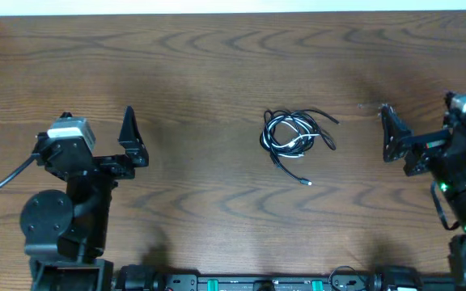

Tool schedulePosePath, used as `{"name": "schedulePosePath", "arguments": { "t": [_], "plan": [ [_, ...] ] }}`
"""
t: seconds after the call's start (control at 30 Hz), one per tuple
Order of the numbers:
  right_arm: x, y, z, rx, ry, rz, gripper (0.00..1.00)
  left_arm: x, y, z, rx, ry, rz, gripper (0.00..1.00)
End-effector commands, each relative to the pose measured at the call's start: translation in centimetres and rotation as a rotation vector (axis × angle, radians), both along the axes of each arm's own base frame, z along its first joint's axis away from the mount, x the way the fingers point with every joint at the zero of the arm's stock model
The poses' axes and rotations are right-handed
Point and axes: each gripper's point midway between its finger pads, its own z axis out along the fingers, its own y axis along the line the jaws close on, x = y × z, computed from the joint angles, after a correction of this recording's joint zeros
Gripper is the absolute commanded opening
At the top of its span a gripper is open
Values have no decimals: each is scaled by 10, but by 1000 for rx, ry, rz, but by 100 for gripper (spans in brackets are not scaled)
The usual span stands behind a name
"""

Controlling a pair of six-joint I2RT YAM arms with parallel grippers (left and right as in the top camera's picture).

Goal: Untangle cables
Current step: 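Raise both arms and move grippers toward the cable bundle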

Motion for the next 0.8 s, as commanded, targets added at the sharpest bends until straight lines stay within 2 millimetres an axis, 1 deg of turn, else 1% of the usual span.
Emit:
{"name": "schedulePosePath", "arguments": {
  "t": [0.0,0.03,0.07,0.17,0.23,0.37,0.5,0.63,0.7,0.77],
  "plan": [
    [-17,13,22,-37,0,86,99,-6,-7,22,5,49,-46,98],
    [-20,13,22,-36,14,86,99,-6,-8,20,3,79,-52,98],
    [-26,13,20,-41,35,89,99,-6,-8,14,2,163,-52,98],
    [-31,14,15,-53,68,94,99,-6,-8,5,-11,272,-50,98],
    [-34,14,9,-50,93,94,99,-7,-14,1,-19,335,-82,98],
    [-34,14,8,-49,96,95,99,-7,-31,14,-40,317,-178,98],
    [-35,17,10,-40,93,115,99,-10,-34,16,-45,306,-199,98],
    [-38,26,11,-24,89,168,99,-11,-39,16,-52,306,-228,98],
    [-41,32,12,-13,86,205,99,-12,-39,13,-53,321,-226,98],
    [-40,31,13,-17,83,196,99,-14,-40,9,-60,338,-228,98]
  ]
}}
